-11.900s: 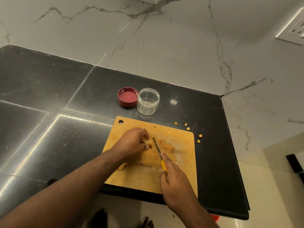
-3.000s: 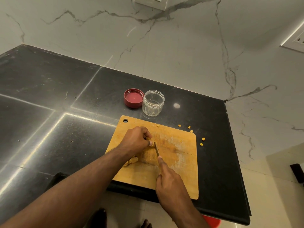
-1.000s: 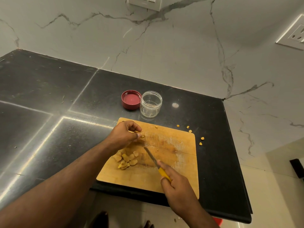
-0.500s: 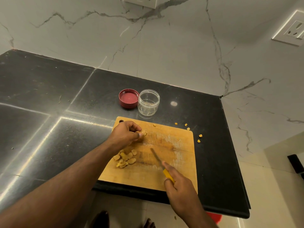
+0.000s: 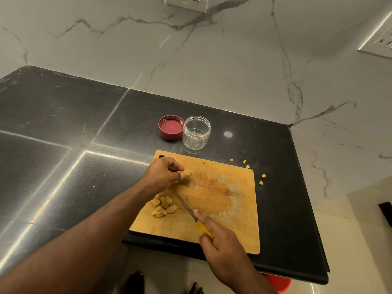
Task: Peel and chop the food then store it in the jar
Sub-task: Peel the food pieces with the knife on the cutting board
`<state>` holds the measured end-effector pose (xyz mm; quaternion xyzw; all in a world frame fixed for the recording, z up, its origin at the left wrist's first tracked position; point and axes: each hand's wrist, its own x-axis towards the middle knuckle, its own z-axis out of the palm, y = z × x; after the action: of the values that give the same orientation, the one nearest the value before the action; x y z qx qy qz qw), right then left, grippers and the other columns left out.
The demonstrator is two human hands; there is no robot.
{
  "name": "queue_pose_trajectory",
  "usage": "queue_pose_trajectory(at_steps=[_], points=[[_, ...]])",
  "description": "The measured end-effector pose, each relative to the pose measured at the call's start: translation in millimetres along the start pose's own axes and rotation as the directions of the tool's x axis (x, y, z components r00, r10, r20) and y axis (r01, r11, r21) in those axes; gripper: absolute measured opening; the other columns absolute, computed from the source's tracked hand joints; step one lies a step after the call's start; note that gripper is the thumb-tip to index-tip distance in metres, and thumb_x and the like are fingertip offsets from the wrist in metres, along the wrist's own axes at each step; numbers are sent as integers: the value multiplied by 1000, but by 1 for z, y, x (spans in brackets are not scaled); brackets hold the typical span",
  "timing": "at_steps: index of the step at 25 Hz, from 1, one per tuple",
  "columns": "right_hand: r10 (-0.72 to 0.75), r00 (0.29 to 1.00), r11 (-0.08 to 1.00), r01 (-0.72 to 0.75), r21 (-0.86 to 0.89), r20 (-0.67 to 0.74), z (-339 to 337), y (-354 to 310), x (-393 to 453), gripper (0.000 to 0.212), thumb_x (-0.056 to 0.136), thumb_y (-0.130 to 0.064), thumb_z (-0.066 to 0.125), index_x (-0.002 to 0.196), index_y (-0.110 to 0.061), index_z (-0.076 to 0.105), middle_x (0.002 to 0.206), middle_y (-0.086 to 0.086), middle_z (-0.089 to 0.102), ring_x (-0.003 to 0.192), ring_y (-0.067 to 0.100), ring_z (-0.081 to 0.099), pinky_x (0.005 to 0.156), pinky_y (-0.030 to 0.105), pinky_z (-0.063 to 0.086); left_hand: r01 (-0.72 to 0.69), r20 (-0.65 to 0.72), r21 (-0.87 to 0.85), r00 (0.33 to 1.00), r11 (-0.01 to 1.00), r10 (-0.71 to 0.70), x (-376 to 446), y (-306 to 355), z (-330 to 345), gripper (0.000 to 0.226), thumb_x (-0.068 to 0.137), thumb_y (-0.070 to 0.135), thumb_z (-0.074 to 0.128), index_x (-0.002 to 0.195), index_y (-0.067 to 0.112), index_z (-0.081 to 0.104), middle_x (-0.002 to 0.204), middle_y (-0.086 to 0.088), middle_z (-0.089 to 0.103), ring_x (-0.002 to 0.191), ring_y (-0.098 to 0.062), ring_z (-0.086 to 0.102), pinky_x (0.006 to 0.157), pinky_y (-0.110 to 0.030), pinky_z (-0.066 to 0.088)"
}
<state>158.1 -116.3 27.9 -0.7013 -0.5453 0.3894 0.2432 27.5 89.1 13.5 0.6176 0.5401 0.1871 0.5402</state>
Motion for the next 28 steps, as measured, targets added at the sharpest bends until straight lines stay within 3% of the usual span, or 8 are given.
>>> queue_pose_trajectory(at_steps=[3,6,9,13,18,21,23,28], points=[[33,999,998,-30,56,-43,-13,6,-6,48,100,-24,47,135,-56,44,120,-29,57,98,-2,59,83,20,49,-3,45,44,999,999,1,0,0,5,13,87,13,76,96,20,71,97,2,69,93,-13,65,69,-23,53],[123,984,983,-104,148,-127,-24,15,-12,47,101,-21,49,131,-57,45,103,-23,64,68,4,58,61,22,47,-26,112,105,994,994,14,0,4,15,12,88,14,74,97,22,71,94,5,69,88,-10,65,63,-17,49],[188,965,972,-155,177,-184,-27,23,-12,48,101,-23,48,132,-59,42,102,-19,63,62,5,55,59,25,48,-85,153,241,987,967,48,1,8,25,15,90,17,73,102,25,71,97,9,67,88,-7,62,64,-17,48],[193,964,970,-160,181,-183,-25,19,-9,48,101,-24,47,131,-61,38,113,-33,56,66,15,57,64,34,54,-118,118,354,990,928,81,1,9,34,25,88,27,75,111,26,68,107,9,67,93,-5,59,71,-18,48],[198,963,971,-166,173,-183,-24,12,-6,46,102,-25,47,137,-55,40,87,-36,59,94,17,62,81,36,54,-143,107,416,988,898,108,-1,10,39,22,90,26,73,112,25,70,111,8,66,95,-6,56,64,-15,42],[199,961,971,-167,168,-193,-25,10,-6,46,103,-24,46,139,-52,39,90,-42,52,110,-3,47,95,28,44,-157,114,420,986,894,120,-3,8,39,21,90,25,73,110,27,67,111,9,63,97,-7,56,68,-17,43],[198,961,973,-168,161,-194,-25,9,-6,47,103,-24,45,140,-52,37,100,-45,47,109,-9,42,94,25,44,-165,100,430,986,888,135,-5,7,40,25,90,23,73,114,25,68,113,10,62,100,-8,55,75,-19,45],[197,963,974,-171,146,-182,-25,3,-7,47,104,-24,44,139,-53,34,109,-46,39,115,5,49,91,27,48,-188,122,524,982,831,145,-5,8,38,41,89,25,74,129,26,62,123,3,60,100,-10,55,83,-21,48]])
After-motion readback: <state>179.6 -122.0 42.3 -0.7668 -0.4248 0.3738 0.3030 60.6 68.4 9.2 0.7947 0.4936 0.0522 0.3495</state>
